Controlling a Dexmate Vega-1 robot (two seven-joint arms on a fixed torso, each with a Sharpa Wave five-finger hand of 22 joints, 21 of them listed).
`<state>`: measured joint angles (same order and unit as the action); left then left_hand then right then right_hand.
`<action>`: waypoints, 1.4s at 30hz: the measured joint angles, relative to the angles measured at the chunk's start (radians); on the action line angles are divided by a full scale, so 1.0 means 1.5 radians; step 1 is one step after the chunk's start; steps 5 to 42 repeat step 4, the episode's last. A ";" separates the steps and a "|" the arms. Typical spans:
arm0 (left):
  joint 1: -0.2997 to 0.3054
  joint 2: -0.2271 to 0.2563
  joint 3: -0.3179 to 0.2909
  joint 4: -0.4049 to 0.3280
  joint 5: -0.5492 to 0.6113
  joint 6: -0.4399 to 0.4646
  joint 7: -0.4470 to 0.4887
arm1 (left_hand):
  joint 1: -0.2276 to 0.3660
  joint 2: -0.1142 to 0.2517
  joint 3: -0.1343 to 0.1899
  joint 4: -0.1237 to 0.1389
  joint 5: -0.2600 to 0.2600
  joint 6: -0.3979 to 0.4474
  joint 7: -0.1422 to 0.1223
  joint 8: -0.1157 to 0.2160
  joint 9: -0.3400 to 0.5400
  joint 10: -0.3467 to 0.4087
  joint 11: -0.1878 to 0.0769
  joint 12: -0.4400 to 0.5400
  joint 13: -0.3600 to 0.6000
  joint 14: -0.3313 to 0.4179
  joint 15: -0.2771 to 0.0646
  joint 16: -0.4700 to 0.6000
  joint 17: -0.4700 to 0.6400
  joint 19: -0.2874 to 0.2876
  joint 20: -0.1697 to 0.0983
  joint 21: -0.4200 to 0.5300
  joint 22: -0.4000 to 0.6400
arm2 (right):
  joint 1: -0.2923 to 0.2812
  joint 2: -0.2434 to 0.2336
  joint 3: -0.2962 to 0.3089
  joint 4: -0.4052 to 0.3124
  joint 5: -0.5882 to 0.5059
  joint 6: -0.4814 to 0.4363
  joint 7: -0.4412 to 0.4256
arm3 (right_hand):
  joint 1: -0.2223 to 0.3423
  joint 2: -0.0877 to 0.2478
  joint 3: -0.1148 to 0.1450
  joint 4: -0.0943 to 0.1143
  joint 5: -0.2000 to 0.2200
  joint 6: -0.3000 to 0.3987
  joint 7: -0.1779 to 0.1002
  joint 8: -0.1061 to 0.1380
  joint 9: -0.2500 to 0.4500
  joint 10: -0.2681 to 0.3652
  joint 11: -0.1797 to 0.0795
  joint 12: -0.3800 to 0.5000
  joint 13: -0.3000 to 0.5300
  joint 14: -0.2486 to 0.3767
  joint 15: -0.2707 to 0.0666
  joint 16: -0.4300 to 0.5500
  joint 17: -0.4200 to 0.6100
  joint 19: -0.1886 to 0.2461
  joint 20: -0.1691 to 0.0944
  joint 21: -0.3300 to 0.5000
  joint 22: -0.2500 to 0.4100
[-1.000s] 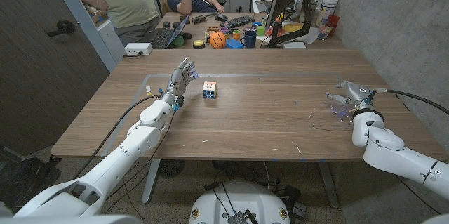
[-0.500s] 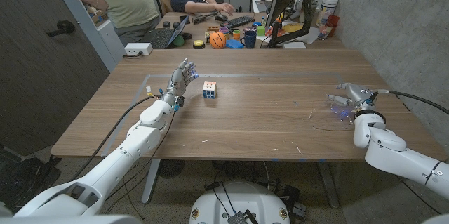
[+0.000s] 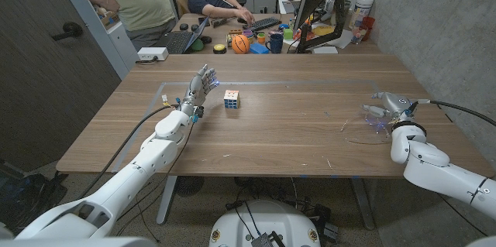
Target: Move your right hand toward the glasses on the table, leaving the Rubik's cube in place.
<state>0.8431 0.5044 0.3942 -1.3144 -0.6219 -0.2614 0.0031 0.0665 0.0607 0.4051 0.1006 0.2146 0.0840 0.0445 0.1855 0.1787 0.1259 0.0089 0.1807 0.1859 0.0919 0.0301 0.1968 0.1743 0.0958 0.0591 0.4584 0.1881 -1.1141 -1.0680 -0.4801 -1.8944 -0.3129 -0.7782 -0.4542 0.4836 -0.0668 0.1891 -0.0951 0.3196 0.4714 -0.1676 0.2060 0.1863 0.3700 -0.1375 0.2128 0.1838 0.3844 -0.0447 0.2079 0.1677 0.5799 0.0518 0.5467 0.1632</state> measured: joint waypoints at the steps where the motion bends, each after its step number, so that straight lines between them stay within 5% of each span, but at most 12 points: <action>1: 0.000 0.000 0.000 0.000 0.000 0.000 0.000 | 0.000 0.000 0.000 0.000 0.000 0.000 0.000 0.000 0.000 0.000 0.000 0.000 0.000 0.000 0.000 0.000 0.000 0.000 0.000 0.000 0.000 | 0.000 0.000 0.000 0.000 0.000 0.000 0.000 | 0.000 0.000 0.000 0.000 0.000 0.000 0.000 0.000 0.000 0.000 0.000 0.000 0.000 0.000 0.000 -0.003 0.000 0.000 0.000 0.000 0.000; 42: -0.001 0.000 0.000 0.002 0.000 0.000 -0.001 | 0.000 0.000 0.000 0.000 0.000 0.000 0.000 0.000 0.000 0.000 0.000 0.000 0.000 0.000 0.000 0.000 0.000 0.000 0.000 0.000 0.000 | 0.001 0.000 -0.001 0.000 0.001 0.000 0.000 | 0.000 0.000 0.000 0.000 0.000 0.000 0.000 0.000 0.000 0.000 0.000 0.000 0.000 0.000 0.000 -0.003 0.000 0.002 -0.002 0.000 0.000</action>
